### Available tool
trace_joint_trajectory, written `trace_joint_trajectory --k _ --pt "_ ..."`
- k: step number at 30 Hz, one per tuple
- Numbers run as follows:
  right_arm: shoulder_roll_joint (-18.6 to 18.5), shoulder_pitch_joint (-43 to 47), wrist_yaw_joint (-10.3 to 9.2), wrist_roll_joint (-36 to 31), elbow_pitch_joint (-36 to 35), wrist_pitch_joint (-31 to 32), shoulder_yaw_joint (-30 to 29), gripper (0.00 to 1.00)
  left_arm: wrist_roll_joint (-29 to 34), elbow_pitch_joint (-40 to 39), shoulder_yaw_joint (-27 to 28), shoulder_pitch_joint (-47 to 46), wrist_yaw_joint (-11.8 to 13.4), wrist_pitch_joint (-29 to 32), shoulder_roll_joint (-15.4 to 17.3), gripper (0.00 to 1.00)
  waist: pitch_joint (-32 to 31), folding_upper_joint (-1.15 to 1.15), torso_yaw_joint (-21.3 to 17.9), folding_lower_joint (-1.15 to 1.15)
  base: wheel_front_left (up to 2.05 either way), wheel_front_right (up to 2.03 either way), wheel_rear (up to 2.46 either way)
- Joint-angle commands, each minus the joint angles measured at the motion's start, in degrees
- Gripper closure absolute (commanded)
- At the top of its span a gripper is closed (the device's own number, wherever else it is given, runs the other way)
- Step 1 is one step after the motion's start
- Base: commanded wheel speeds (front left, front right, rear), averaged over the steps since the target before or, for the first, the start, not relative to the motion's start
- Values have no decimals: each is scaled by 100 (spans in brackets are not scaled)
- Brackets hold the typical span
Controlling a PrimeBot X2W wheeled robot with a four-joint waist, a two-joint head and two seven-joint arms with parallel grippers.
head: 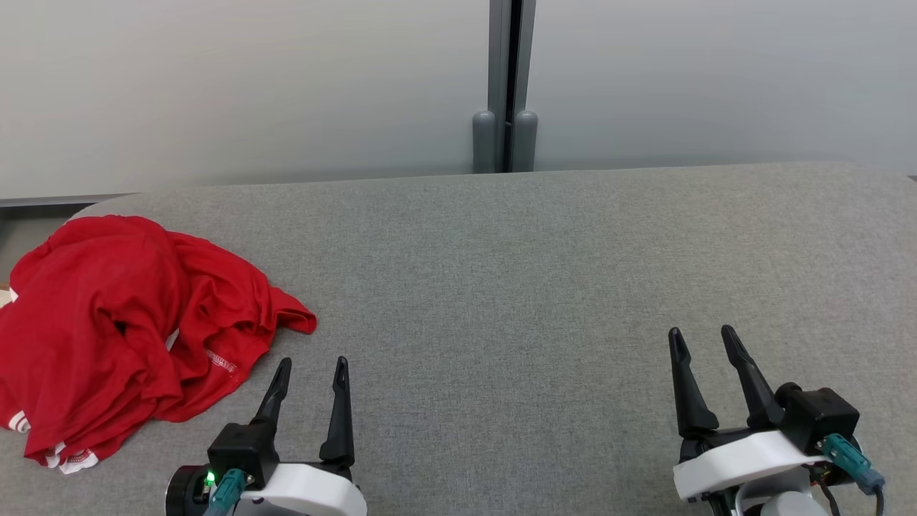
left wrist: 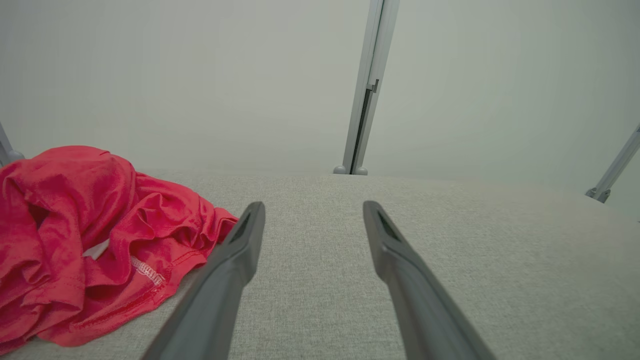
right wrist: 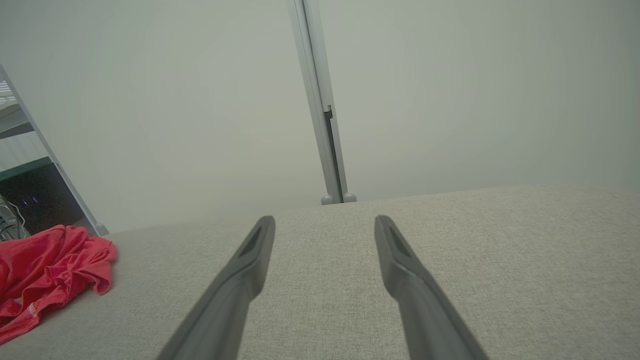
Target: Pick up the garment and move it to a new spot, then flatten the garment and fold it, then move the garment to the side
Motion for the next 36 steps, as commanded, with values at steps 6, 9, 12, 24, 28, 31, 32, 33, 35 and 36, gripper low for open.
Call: trace_joint_trajectory --k 6,9,12,24,28,31,32,33,35,36 --pt "-8 -63 19 73 24 -53 -18 0 55 21 40 -16 -9 -12 22 0 22 0 -6 0 0 0 0" --pt "-5 -56 19 120 36 -51 -17 0 64 42 31 -49 -37 -12 22 0 28 0 22 0 0 0 0" --pt "-2 -34 19 168 40 -52 14 0 44 52 27 -99 -39 -12 22 0 39 0 139 0 0 0 0" --pt "-2 21 18 328 129 -56 258 0 57 80 148 5 -23 -7 21 0 -48 0 1095 0 0 0 0" --pt "-2 47 18 380 175 -56 333 0 99 74 225 48 -40 -7 21 0 -104 0 1474 0 0 0 0" --pt "-2 58 18 416 205 -57 405 0 123 80 293 87 -57 -7 21 0 -149 0 1728 0 0 0 0" --pt "-2 60 18 424 218 -58 420 0 135 82 312 99 -63 -7 20 0 -161 0 1806 0 0 0 0" --pt "-1 65 18 435 228 -58 437 0 150 81 324 117 -75 -7 20 0 -174 0 1885 0 0 0 0" --pt "0 69 18 465 245 -59 479 0 176 81 362 147 -96 -8 21 0 -190 0 2034 0 0 0 0" --pt "0 69 18 463 258 -58 504 0 176 79 380 156 -101 -7 21 0 -195 0 2104 0 0 0 0"
